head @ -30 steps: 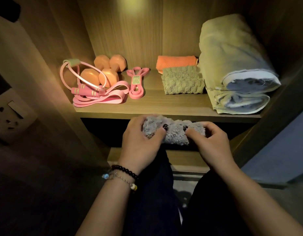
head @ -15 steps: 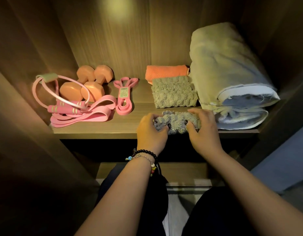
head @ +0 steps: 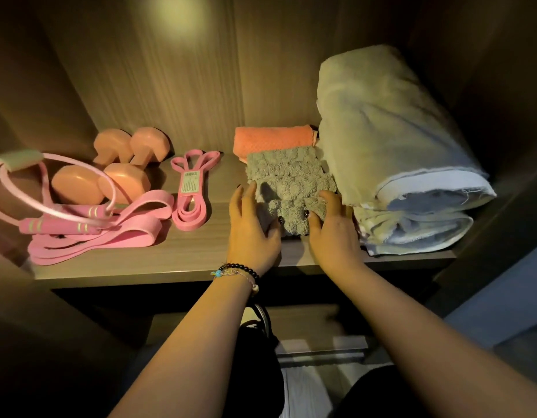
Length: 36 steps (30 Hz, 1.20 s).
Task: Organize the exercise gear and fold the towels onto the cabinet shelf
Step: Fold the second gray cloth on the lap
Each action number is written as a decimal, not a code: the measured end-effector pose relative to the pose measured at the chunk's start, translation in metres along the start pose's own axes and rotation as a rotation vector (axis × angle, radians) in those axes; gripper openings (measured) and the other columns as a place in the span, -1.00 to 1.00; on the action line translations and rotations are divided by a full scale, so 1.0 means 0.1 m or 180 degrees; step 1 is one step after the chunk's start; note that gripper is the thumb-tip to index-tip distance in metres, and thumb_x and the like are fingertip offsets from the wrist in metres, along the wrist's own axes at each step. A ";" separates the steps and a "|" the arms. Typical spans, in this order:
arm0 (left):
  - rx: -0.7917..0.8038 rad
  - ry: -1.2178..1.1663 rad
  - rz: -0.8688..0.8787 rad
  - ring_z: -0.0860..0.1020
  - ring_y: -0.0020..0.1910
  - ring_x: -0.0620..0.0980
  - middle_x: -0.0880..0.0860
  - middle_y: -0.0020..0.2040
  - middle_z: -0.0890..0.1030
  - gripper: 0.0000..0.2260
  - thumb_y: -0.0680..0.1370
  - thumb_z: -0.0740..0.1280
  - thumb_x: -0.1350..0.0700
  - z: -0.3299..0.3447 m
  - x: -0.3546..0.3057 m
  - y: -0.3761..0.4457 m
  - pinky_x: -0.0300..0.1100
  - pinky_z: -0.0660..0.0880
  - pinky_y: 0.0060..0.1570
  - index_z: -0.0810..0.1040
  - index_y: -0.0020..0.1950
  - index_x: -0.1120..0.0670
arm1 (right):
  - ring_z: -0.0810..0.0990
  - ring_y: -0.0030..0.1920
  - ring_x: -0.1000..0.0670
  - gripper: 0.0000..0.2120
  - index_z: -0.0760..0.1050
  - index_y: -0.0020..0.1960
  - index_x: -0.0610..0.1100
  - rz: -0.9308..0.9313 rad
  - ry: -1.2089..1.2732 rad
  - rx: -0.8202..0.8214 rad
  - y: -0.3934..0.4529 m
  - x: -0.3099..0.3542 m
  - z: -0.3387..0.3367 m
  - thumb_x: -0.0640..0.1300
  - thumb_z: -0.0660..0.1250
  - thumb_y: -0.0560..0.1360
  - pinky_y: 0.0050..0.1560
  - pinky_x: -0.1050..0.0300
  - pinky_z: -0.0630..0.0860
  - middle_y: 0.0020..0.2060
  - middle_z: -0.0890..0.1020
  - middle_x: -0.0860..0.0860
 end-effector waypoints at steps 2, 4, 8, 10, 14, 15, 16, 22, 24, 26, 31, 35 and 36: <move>0.0236 -0.0077 0.0044 -0.04 0.54 -0.10 0.10 0.57 0.04 -0.28 0.45 0.33 0.20 0.09 0.01 0.06 -0.71 -0.12 0.18 0.10 0.56 0.05 | 0.46 0.21 -0.23 -0.63 0.31 0.38 -0.05 -0.0041 -0.0059 -0.0360 -0.06 0.03 -0.03 -0.08 0.21 0.59 0.02 -0.10 0.47 0.27 0.43 -0.20; 0.0374 -0.0205 0.0032 -0.12 0.54 -0.14 0.04 0.59 -0.03 -0.22 0.41 0.31 0.10 0.14 0.05 0.14 -0.72 -0.15 0.15 0.03 0.58 0.01 | 0.47 0.20 -0.23 -0.68 0.40 0.30 -0.07 -0.0197 0.0131 -0.0649 -0.11 0.05 -0.05 -0.11 0.27 0.56 0.02 -0.13 0.51 0.23 0.47 -0.18; 0.0503 -0.0178 -0.0057 -0.15 0.55 -0.13 0.01 0.60 -0.08 -0.23 0.52 0.34 0.17 0.22 0.15 0.30 -0.68 -0.19 0.18 -0.07 0.59 0.05 | 0.38 0.35 -0.06 -0.70 0.50 0.22 -0.05 -0.0245 0.0522 -0.0552 -0.06 -0.05 0.00 -0.03 0.34 0.50 0.31 0.01 0.39 0.32 0.43 -0.01; 0.0531 -0.0169 0.0010 -0.11 0.56 -0.11 0.01 0.60 -0.05 -0.21 0.51 0.36 0.19 0.25 0.14 0.33 -0.61 -0.17 0.30 -0.08 0.59 0.08 | 0.32 0.40 -0.02 -0.66 0.52 0.24 -0.04 -0.0320 0.0418 -0.0539 -0.08 -0.06 0.02 -0.02 0.36 0.48 0.34 0.07 0.32 0.38 0.39 0.03; 0.0685 -0.0494 0.0055 0.20 0.51 -0.07 -0.04 0.56 0.13 -0.20 0.43 0.39 0.04 0.30 0.14 0.37 -0.01 0.30 0.42 0.03 0.57 -0.02 | 0.45 0.32 -0.06 -0.75 0.64 0.11 -0.12 -0.0634 0.0194 -0.0760 -0.09 -0.04 0.05 -0.13 0.35 0.46 0.28 -0.05 0.47 0.27 0.53 0.01; 0.0697 -0.0602 0.0031 0.27 0.47 -0.04 -0.05 0.53 0.17 -0.21 0.40 0.37 -0.03 0.31 0.15 0.37 0.06 0.40 0.34 0.05 0.55 -0.07 | 0.46 0.33 -0.06 -0.76 0.64 0.09 -0.14 -0.0634 0.0177 -0.0760 -0.08 -0.04 0.06 -0.13 0.34 0.46 0.25 -0.08 0.49 0.24 0.56 0.00; 0.0717 -0.0645 -0.0011 0.34 0.43 0.02 -0.03 0.50 0.22 -0.21 0.37 0.36 -0.08 0.32 0.16 0.37 0.09 0.46 0.27 0.06 0.53 -0.13 | 0.45 0.34 -0.06 -0.77 0.64 0.09 -0.14 -0.0607 0.0139 -0.0732 -0.07 -0.04 0.07 -0.14 0.34 0.47 0.24 -0.08 0.49 0.23 0.57 0.00; 0.0351 -0.0789 -0.0014 0.40 0.03 -0.54 -0.37 0.14 0.37 -0.38 0.49 0.37 0.25 0.20 0.02 0.26 -0.63 0.27 0.02 0.15 0.37 -0.17 | 0.37 0.40 -0.05 -0.69 0.57 0.22 -0.12 -0.0569 -0.0125 -0.0449 -0.11 -0.02 0.06 -0.12 0.29 0.51 0.30 0.00 0.40 0.36 0.47 0.01; 0.0273 -0.0787 -0.0212 0.27 0.03 -0.67 -0.44 0.13 0.21 -0.33 0.53 0.34 0.30 0.14 0.00 0.21 -0.75 0.12 -0.03 0.07 0.50 -0.04 | 0.31 0.45 -0.08 -0.62 0.53 0.28 -0.14 -0.0717 -0.0275 -0.0344 -0.13 0.00 0.03 -0.11 0.27 0.48 0.40 -0.02 0.30 0.39 0.43 -0.03; 0.0295 -0.0781 -0.0389 0.21 0.22 -0.46 -0.39 0.21 0.18 -0.29 0.55 0.34 0.24 0.10 0.00 0.13 -0.71 0.11 0.03 -0.01 0.56 0.10 | 0.16 0.52 -0.09 -0.51 0.40 0.41 -0.16 -0.0869 -0.0541 -0.0074 -0.16 0.02 0.02 -0.09 0.25 0.49 0.51 -0.02 0.09 0.48 0.31 -0.06; 0.0373 -0.0623 -0.0419 0.12 0.26 -0.35 -0.29 0.28 0.11 -0.34 0.57 0.30 0.23 -0.06 -0.17 -0.27 -0.76 0.01 0.01 -0.01 0.56 0.14 | -0.15 0.56 0.02 -0.37 -0.07 0.58 -0.09 -0.0929 -0.0571 0.0496 -0.47 -0.02 -0.11 -0.04 0.13 0.61 0.55 0.04 -0.09 0.57 -0.08 0.02; 0.0544 -0.0308 -0.0106 0.01 0.43 -0.33 -0.19 0.51 0.07 -0.38 0.62 0.24 0.17 -0.20 -0.36 -0.61 -0.49 -0.06 0.39 -0.04 0.56 0.11 | -0.19 0.54 0.10 -0.36 -0.17 0.58 -0.05 -0.0945 -0.0454 0.0765 -0.74 0.01 -0.34 -0.02 0.10 0.63 0.54 0.09 -0.03 0.56 -0.17 0.09; 0.0610 -0.0151 -0.0028 -0.06 0.50 -0.25 -0.11 0.56 -0.02 -0.36 0.62 0.23 0.13 -0.24 -0.41 -0.69 -0.34 -0.08 0.46 -0.09 0.58 0.11 | -0.19 0.54 0.11 -0.37 -0.16 0.58 -0.06 -0.0988 -0.0476 0.0809 -0.79 0.04 -0.41 -0.02 0.09 0.63 0.54 0.11 -0.03 0.56 -0.17 0.08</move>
Point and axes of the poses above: each hand's wrist, its own y-axis towards the middle knuckle, its own z-axis out of the palm, x = y × z, the point moved 5 cm from there along y, towards the middle knuckle
